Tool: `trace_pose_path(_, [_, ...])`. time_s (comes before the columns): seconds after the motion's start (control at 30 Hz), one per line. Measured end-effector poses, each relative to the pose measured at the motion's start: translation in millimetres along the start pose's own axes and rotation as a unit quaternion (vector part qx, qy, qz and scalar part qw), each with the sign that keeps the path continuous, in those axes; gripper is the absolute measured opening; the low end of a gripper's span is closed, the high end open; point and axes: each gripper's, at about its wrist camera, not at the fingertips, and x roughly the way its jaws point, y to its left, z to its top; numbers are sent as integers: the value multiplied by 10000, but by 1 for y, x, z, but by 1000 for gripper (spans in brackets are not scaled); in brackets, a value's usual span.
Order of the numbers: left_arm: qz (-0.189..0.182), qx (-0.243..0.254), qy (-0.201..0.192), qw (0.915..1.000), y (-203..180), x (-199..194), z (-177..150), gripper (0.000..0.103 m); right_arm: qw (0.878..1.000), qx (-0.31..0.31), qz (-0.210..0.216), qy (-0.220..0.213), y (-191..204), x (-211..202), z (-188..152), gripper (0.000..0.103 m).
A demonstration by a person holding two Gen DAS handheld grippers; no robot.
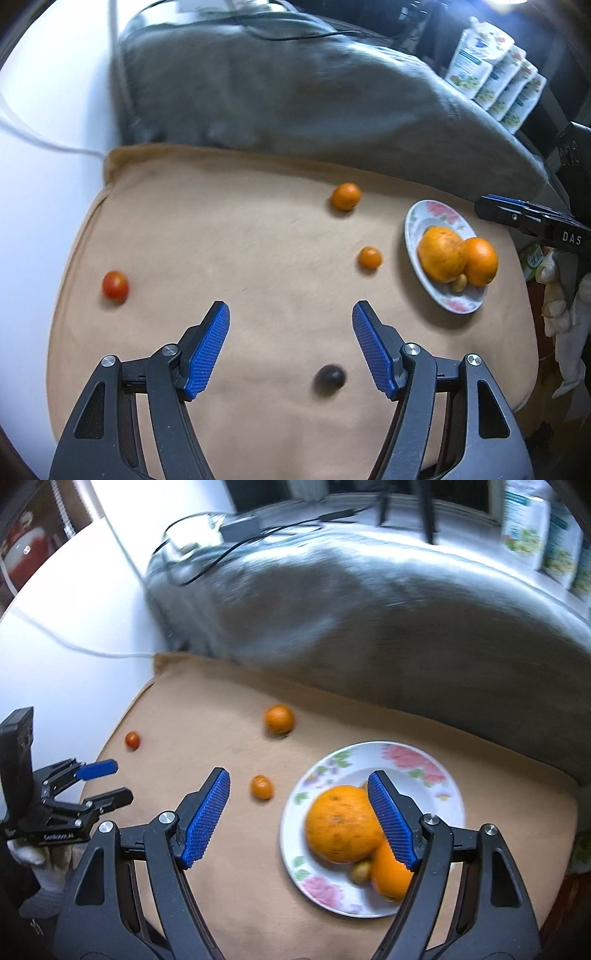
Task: Organize fruits
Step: 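Move the left tool to a black grape while the right tool approaches a kumquat, then close the left gripper on the black grape while the right gripper grasps the kumquat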
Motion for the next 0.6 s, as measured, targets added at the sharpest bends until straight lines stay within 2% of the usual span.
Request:
trace_pose_path(0.23, [-55, -145, 124, 9998, 14, 0, -22, 65, 9977, -510, 250, 379, 27, 25, -1, 69])
trace_pose_path(0.5, [-523, -268, 289, 9979, -2, 7, -39, 54, 9878, -1185, 377, 940, 50, 58, -2, 58])
trace_pose_path(0.6, [-627, -230, 373, 9971, -9, 12, -45, 46, 9835, -1388, 359, 1107, 56, 71, -2, 53])
